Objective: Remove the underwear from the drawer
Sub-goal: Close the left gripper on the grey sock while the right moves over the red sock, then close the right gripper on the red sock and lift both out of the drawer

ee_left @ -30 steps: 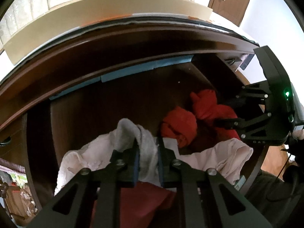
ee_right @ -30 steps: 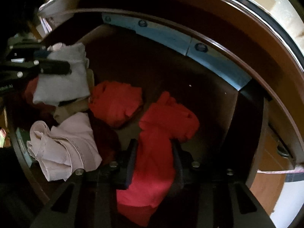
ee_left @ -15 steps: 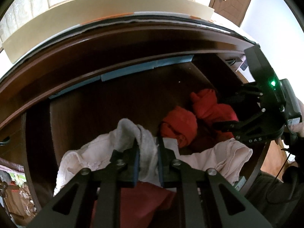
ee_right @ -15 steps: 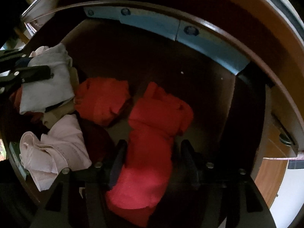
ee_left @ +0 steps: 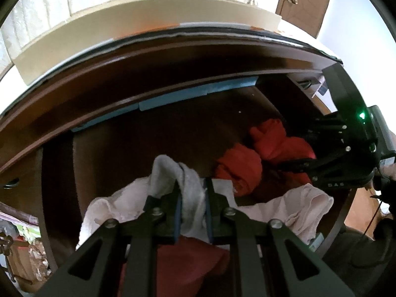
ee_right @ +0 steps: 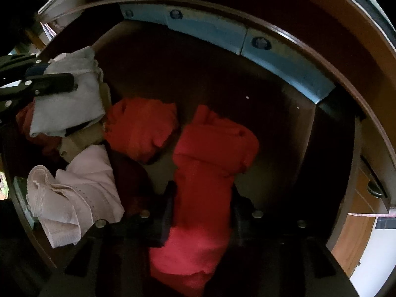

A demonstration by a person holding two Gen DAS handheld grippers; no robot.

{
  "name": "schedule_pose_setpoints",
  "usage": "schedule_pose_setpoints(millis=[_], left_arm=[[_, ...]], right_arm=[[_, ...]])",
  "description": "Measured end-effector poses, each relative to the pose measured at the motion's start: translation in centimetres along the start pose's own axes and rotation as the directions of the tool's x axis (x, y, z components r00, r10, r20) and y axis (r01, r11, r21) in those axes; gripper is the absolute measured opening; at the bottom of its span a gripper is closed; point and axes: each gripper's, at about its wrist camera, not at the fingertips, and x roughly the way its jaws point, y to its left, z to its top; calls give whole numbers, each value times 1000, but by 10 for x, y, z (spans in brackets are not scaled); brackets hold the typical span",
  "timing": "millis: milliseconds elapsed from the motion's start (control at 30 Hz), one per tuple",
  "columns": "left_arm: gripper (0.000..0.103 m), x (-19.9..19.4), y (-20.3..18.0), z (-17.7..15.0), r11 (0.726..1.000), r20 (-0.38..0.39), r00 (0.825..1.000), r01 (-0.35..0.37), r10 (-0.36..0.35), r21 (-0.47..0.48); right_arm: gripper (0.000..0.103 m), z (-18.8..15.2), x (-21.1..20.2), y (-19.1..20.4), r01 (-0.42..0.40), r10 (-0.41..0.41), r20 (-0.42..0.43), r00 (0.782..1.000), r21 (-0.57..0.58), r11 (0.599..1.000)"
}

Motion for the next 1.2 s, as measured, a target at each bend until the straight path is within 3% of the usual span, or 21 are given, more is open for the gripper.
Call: schedule_pose_setpoints(millis=[633,1200], left_arm=[[13,-17,-16,-9,994,108,989,-104,99,42],[13,-37,-20,-25,986,217,964,-163,154,23]], right_arm=[[39,-21,-45,16,46,-39,182,983,-35,998],[39,-32,-73,22,59,-41,353,935,-41,997]])
